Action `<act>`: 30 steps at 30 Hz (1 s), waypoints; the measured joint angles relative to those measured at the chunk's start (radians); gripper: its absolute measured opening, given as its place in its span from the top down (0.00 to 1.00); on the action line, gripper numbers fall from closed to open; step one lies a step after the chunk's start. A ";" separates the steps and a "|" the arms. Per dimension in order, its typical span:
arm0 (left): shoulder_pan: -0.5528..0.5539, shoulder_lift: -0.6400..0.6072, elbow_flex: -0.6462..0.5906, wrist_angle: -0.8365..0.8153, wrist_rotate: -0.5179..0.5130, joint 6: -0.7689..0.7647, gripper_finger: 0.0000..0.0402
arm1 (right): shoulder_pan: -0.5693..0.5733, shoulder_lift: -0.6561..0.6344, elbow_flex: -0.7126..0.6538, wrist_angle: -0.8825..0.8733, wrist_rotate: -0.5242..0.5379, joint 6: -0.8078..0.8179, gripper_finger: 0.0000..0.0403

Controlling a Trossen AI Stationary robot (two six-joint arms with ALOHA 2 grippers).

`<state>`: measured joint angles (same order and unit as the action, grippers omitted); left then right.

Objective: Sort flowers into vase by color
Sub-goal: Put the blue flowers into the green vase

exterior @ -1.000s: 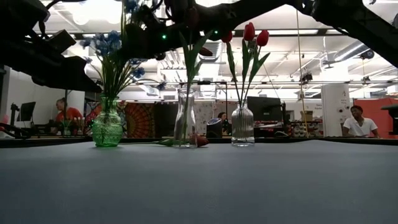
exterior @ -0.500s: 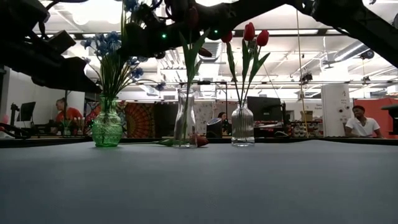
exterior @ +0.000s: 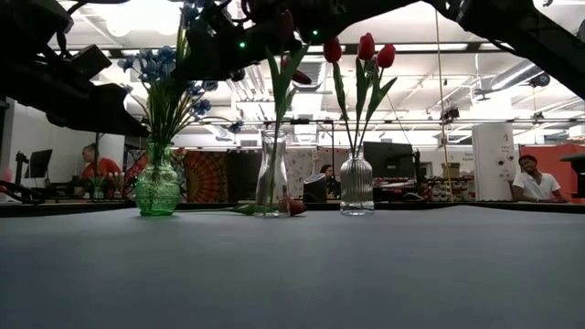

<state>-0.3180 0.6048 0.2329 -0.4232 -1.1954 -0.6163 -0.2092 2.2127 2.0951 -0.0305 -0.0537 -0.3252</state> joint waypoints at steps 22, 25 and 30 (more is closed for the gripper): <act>0.000 0.000 0.000 -0.001 0.000 0.000 0.31 | 0.007 -0.024 0.030 -0.098 0.030 0.004 0.61; 0.000 0.000 0.000 -0.002 0.000 0.000 0.31 | 0.008 -0.024 0.030 -0.080 0.031 0.013 0.69; 0.000 0.000 0.000 -0.002 0.000 0.000 0.31 | 0.011 -0.024 0.030 -0.060 0.031 0.011 0.87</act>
<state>-0.3180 0.6048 0.2329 -0.4248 -1.1954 -0.6163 -0.1982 2.1883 2.1254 -0.0900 -0.0231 -0.3146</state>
